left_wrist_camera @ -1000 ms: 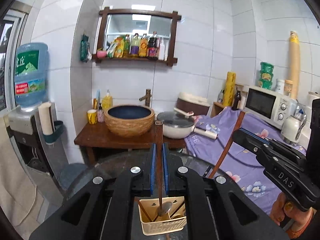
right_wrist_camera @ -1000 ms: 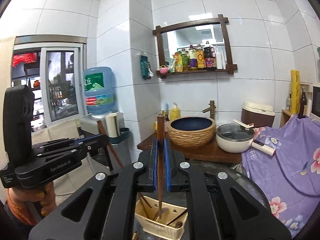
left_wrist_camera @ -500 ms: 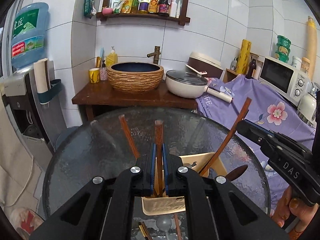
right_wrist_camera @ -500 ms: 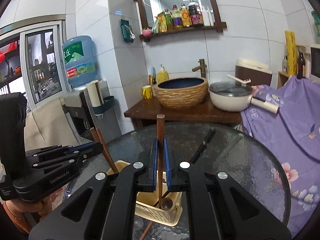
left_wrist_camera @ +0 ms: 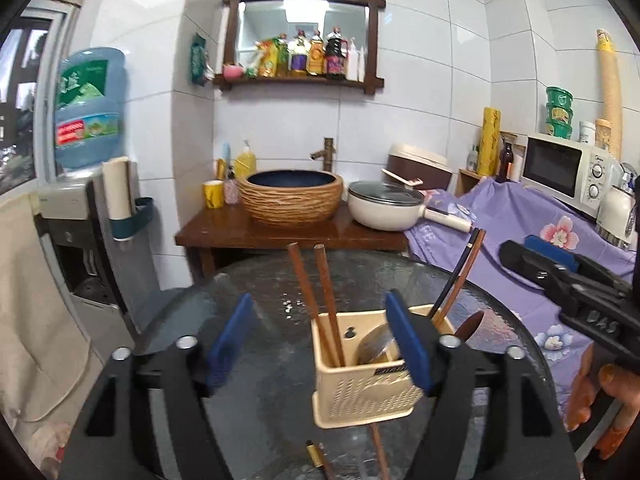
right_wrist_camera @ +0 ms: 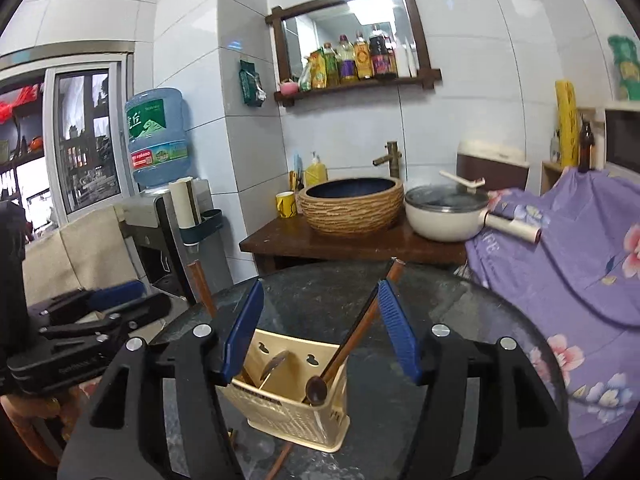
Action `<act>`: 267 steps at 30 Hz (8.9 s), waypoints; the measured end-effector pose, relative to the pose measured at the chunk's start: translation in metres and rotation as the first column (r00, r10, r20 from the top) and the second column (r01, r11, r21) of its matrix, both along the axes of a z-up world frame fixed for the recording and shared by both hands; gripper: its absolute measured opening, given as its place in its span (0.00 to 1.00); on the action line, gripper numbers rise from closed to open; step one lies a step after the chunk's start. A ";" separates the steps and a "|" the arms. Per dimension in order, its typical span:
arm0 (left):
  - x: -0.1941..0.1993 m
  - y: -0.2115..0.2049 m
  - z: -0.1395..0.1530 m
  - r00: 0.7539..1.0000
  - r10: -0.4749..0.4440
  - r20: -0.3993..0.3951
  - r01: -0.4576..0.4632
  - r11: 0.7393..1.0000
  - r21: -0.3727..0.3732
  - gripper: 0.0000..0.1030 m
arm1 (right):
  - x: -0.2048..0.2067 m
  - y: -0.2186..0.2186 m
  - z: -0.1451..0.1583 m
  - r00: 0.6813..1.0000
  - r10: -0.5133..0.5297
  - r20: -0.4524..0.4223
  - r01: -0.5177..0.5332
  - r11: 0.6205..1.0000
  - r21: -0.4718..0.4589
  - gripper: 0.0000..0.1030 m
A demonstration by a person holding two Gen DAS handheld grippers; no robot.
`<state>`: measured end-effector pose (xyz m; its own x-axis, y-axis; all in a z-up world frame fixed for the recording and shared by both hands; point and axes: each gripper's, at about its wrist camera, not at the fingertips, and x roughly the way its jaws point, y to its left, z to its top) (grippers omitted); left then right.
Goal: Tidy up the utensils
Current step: 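Open both tools to release the chopsticks into the holder, then move both tools down toward the remaining chopsticks beside the spoon, then grasp the black gold-tipped chopstick with the left tool while the right grasps a wooden one, then lift both chopsticks upright and carry them over the holder, then lower both chopsticks into the cream holder and open both tools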
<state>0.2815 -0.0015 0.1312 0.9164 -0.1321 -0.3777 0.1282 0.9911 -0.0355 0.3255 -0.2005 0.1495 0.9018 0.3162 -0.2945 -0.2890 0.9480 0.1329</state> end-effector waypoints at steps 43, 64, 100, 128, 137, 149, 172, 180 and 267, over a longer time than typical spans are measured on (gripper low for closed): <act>-0.066 0.042 -0.178 0.919 0.115 -0.378 -0.143 0.989 -0.047 0.51 | -0.078 0.066 -0.202 0.904 0.019 -0.428 -0.109 0.976 -0.189 0.84; -0.051 0.005 -0.190 0.907 0.004 -0.422 -0.035 0.997 -0.067 0.43 | -0.062 0.057 -0.215 0.869 -0.080 -0.488 -0.083 0.949 -0.303 0.60; -0.009 0.011 -0.196 0.870 0.023 -0.493 -0.079 0.993 -0.093 0.29 | -0.017 0.060 -0.199 0.855 -0.015 -0.518 -0.123 0.965 -0.230 0.44; 0.000 -0.013 -0.196 0.874 0.108 -0.473 -0.102 0.994 0.038 0.15 | 0.019 0.097 -0.208 0.839 0.018 -0.544 -0.191 0.945 -0.264 0.25; 0.002 -0.012 -0.194 0.866 0.121 -0.486 -0.121 0.992 0.032 0.09 | 0.021 0.107 -0.210 0.833 0.054 -0.550 -0.235 0.936 -0.264 0.10; 0.011 -0.006 -0.193 0.868 0.116 -0.483 -0.124 0.992 0.016 0.06 | 0.020 0.105 -0.212 0.834 0.073 -0.547 -0.233 0.945 -0.229 0.07; -0.025 0.007 -0.110 0.957 0.042 -0.287 -0.073 0.993 -0.098 0.06 | -0.034 0.042 -0.125 0.916 0.197 -0.350 -0.210 0.978 0.002 0.07; -0.043 0.002 -0.076 0.977 -0.036 -0.212 0.005 0.989 -0.145 0.06 | -0.061 0.023 -0.085 0.938 0.242 -0.248 -0.225 0.970 0.095 0.07; -0.010 0.010 -0.042 0.995 0.057 -0.078 -0.064 0.993 -0.103 0.73 | -0.008 0.021 -0.011 0.998 0.052 -0.034 -0.053 0.999 -0.008 0.53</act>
<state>0.2716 0.0087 0.0894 0.8937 -0.1201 -0.4324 0.0612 0.9871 -0.1477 0.3177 -0.1794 0.1388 0.8735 0.3599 -0.3280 -0.3337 0.9330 0.1349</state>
